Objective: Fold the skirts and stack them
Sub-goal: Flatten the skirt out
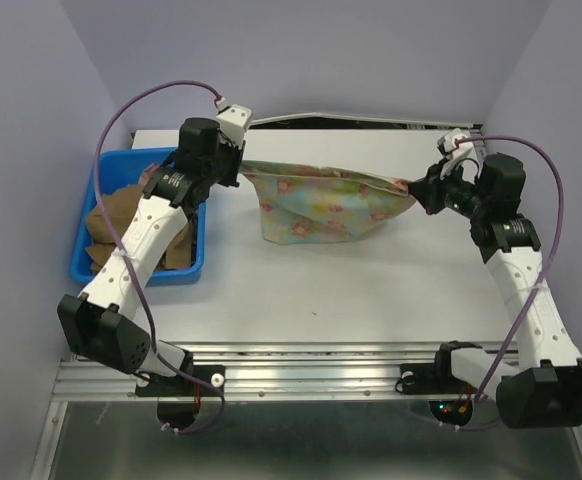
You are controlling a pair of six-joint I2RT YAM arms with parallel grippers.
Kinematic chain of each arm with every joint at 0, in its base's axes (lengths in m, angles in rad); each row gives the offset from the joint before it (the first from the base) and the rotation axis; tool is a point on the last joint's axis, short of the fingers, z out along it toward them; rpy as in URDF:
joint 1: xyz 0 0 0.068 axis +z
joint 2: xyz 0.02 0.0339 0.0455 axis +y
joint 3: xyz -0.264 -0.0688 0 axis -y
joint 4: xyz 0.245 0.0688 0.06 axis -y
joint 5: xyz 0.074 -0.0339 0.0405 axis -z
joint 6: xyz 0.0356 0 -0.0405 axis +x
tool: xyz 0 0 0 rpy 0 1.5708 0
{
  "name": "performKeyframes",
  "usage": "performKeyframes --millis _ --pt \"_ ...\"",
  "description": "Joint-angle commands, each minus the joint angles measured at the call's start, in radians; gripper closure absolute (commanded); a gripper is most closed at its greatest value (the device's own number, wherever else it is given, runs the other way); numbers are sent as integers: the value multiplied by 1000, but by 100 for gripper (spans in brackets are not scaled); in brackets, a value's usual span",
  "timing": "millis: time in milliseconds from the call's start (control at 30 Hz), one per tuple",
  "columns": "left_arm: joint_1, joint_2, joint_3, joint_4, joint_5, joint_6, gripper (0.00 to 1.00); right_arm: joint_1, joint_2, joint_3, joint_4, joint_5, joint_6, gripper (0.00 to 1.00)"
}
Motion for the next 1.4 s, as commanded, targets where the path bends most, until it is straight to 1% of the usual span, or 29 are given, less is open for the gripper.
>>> performKeyframes --millis 0,100,200,267,333,367,433,467,533,567,633,667,733,767,833,933,967,1000,1033,1067,1100,1133,1167,1200,1233,1267,1300,1333,1367 --pt "24 -94 -39 -92 -167 74 100 -28 -76 63 -52 -16 -5 99" --pt "24 -168 -53 -55 -200 97 100 -28 -76 71 -51 9 5 99" --pt "24 -202 -72 24 -214 117 100 -28 -19 102 -28 54 24 99" --pt "22 -149 -55 25 -204 125 100 -28 29 131 12 72 51 99" --pt "22 -83 15 12 -190 114 100 -28 117 158 44 102 67 99" --pt "22 -14 42 11 -184 103 100 -28 149 174 73 111 74 99" --pt "22 58 129 34 -167 97 100 -28 256 241 98 144 87 99" --pt "22 136 208 46 -161 91 100 -28 291 299 116 166 97 99" --pt "22 224 322 44 -167 91 100 -28 392 365 128 181 122 99" --pt "24 313 458 29 -176 80 100 -28 420 402 139 189 132 99" --pt "33 434 610 8 -182 66 100 -37 486 502 161 212 160 99" --pt "36 465 764 -14 -179 57 100 -48 505 540 170 224 168 99" --pt "38 522 888 -19 -181 54 100 -61 532 649 170 235 189 99" --pt "38 521 942 4 -176 59 100 -78 542 678 168 235 192 99" --pt "38 493 935 35 -150 69 100 -94 534 720 168 224 195 99" --pt "36 390 814 80 -101 74 100 -108 465 676 167 180 176 99" --pt "35 322 696 101 -90 75 100 -108 442 604 168 168 148 99" --pt "35 282 627 113 -78 75 100 -108 415 556 167 148 130 99" --pt "32 208 550 121 -38 88 100 -108 355 501 168 101 105 99" --pt "27 176 478 126 -8 97 100 -108 327 441 170 79 85 98" --pt "24 142 327 126 14 109 100 -108 301 321 159 50 52 94" --pt "18 110 242 126 57 124 100 -108 254 263 135 -25 0 78" --pt "-3 44 161 121 83 169 93 -108 237 211 62 -62 -86 64" --pt "-23 12 -6 113 123 201 86 -108 215 111 18 -110 -143 37" --pt "-49 -49 -91 103 132 235 77 -108 176 67 -35 -127 -248 27" --pt "-77 -79 -162 86 141 265 66 -108 154 26 -134 -141 -289 19" --pt "-132 -110 -297 57 155 304 41 -108 128 -14 -179 -148 -335 0" --pt "-157 -142 -358 40 169 321 25 -108 103 -72 -227 -161 -399 0" --pt "-175 -195 -441 -4 186 339 4 -108 51 -91 -311 -168 -435 0"
